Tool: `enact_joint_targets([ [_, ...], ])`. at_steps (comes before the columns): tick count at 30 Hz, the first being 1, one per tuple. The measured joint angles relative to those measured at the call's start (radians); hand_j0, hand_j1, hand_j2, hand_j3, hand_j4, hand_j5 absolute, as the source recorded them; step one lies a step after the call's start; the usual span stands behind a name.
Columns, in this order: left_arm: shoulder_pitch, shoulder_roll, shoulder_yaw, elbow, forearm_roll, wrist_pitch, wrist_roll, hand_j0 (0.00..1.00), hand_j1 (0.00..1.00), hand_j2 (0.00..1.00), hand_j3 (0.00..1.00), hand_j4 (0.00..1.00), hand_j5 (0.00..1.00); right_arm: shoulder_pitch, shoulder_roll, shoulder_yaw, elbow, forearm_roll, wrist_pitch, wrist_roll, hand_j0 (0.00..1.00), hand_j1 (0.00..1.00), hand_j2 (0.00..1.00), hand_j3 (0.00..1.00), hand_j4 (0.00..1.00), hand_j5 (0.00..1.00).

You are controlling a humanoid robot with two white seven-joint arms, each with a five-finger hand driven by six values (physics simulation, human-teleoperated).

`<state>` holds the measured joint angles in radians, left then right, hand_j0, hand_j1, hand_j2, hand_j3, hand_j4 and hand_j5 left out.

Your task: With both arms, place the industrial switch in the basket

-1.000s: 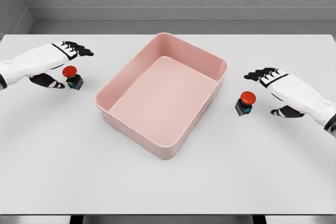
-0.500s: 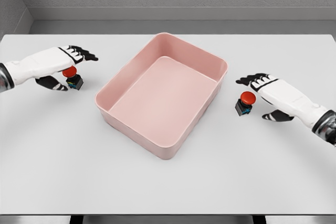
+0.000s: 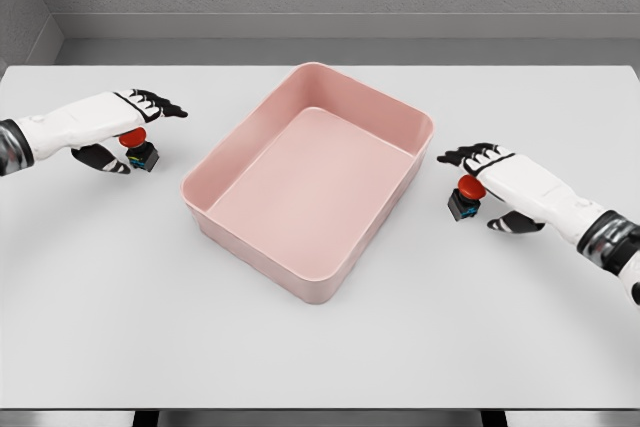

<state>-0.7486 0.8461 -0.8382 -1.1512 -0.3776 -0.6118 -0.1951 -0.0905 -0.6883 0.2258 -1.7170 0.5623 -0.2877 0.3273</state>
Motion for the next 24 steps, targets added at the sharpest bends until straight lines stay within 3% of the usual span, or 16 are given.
enact_joint_targets([
  [10, -0.009, -0.007, -0.001, 0.038, -0.019, 0.000, 0.000, 0.90, 0.90, 0.90, 0.90, 0.90, 0.90, 0.000, 0.003, 0.012, 0.002, 0.005, 0.020, 0.000, 1.00, 1.00, 1.00, 1.00, 1.00, 1.00],
  [11, -0.009, -0.008, -0.001, 0.041, -0.021, 0.000, 0.000, 0.89, 0.89, 0.89, 0.89, 0.89, 0.89, 0.002, 0.004, 0.012, 0.002, 0.005, 0.023, 0.000, 0.95, 0.95, 0.95, 0.95, 0.95, 0.95],
  [16, -0.012, -0.009, -0.001, 0.049, -0.024, 0.000, 0.000, 0.84, 0.84, 0.84, 0.84, 0.84, 0.84, -0.015, 0.005, 0.012, 0.004, 0.011, 0.028, -0.002, 0.87, 0.87, 0.87, 0.87, 0.87, 0.87],
  [24, -0.014, -0.020, -0.002, 0.053, -0.037, 0.000, 0.000, 0.79, 0.79, 0.79, 0.79, 0.79, 0.79, -0.021, 0.015, 0.046, 0.013, 0.032, 0.029, -0.002, 0.85, 0.85, 0.85, 0.85, 0.85, 0.85],
])
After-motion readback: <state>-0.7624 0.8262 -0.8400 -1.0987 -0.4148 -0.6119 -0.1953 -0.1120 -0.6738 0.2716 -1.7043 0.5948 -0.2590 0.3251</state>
